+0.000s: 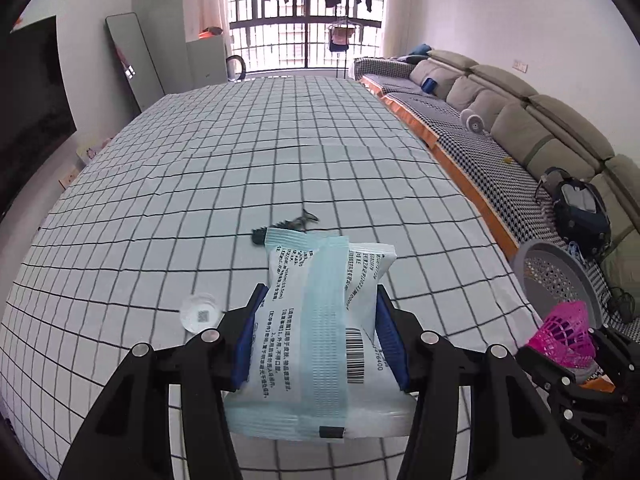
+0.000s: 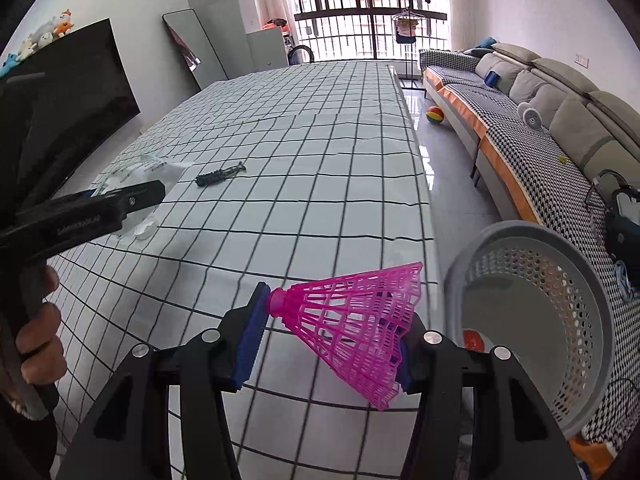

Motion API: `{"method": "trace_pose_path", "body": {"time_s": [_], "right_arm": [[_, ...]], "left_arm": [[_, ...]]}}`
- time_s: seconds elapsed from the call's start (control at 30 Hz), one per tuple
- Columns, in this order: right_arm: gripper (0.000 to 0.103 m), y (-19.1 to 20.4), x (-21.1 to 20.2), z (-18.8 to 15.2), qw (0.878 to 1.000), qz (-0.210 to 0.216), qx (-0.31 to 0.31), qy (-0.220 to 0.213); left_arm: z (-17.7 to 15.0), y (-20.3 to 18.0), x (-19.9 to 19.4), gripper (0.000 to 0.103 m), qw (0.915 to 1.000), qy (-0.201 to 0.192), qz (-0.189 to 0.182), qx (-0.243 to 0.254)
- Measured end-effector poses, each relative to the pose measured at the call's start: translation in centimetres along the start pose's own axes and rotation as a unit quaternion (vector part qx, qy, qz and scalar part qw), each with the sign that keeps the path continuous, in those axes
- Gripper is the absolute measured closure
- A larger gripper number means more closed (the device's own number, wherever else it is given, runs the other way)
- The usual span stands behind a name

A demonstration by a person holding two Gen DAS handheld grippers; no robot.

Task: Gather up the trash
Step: 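Carry packet and shuttlecock over the basket and open both grippers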

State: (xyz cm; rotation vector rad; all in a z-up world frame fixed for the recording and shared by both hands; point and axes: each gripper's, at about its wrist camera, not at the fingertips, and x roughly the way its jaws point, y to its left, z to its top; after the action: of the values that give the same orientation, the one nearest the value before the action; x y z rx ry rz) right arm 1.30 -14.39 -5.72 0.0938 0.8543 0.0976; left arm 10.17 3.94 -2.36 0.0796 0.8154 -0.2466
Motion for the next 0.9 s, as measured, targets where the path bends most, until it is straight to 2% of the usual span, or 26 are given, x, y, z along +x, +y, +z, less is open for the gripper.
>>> {"method": "trace_pose_path", "body": {"time_s": [0.47,0.7,0.9], "right_arm": [[0.052,-10.4,-4.8,-4.1,0.996,-0.060,0.065,-0.023],[0.052,-15.8,-5.8,-5.4,0.992,-0.083,0.096,-0.021],[0.051,-19.7,-5.0,-6.6,0.989,-0.096,0.111,-0.007]], "left_arm": [[-3.2,-13.8,-1.2,0.052,0.9963,0.014,-0.070,0.048],[-3.3,-19.7,-0.1,0.052,0.9934,0.019,-0.086,0.074],[-3.7,-22.9,1.3,0.052,0.9919,0.023,-0.092,0.085]]}}
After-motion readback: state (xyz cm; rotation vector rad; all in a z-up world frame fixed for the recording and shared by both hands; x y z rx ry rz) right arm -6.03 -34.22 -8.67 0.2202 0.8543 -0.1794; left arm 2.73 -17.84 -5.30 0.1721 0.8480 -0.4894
